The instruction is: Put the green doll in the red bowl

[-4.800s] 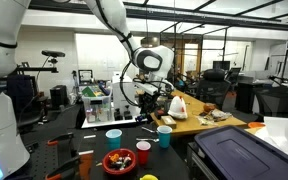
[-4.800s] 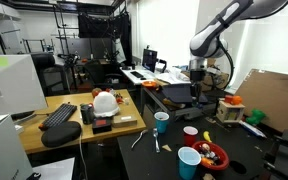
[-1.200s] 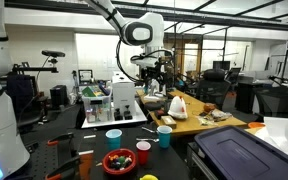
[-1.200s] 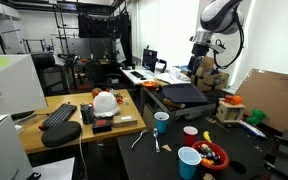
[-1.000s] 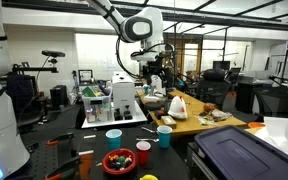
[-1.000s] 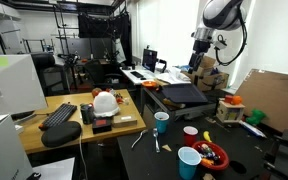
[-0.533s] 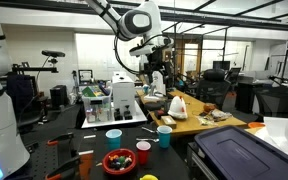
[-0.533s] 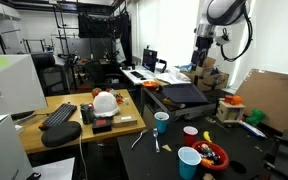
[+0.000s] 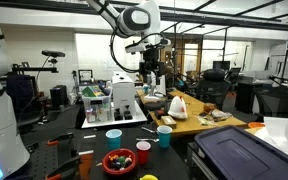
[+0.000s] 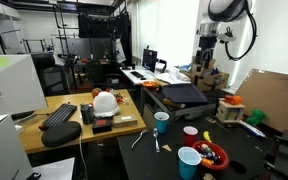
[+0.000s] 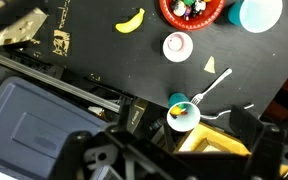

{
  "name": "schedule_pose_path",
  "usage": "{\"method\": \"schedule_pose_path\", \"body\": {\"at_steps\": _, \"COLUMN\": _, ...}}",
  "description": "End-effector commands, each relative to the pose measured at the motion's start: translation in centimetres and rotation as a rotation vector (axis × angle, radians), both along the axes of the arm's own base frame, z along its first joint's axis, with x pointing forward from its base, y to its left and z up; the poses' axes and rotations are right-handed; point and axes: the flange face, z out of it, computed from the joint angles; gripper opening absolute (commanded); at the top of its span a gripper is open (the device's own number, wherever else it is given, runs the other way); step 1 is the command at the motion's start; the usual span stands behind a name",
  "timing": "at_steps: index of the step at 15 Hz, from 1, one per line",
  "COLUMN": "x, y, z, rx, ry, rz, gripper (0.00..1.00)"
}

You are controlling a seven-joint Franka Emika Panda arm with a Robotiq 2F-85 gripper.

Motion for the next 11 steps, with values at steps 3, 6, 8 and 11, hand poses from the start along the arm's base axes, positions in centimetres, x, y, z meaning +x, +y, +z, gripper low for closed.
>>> {"method": "schedule_pose_path", "body": {"at_steps": 3, "x": -0.16, "y": 0.15, "z": 0.07, "rx": 0.022, "ry": 0.012, "rz": -0.049, "gripper": 1.0}}
{"method": "schedule_pose_path", "body": {"at_steps": 6, "x": -0.25, "y": 0.37, "z": 0.0, "rx": 0.024, "ry": 0.023, "rz": -0.093, "gripper": 1.0}}
{"method": "schedule_pose_path", "body": {"at_steps": 8, "x": -0.25, "y": 0.39, "z": 0.0, "rx": 0.025, "ry": 0.023, "rz": -0.093, "gripper": 1.0}}
{"method": "schedule_pose_path", "body": {"at_steps": 11, "x": -0.26, "y": 0.37, "z": 0.0, "rx": 0.025, "ry": 0.024, "rz": -0.094, "gripper": 1.0}}
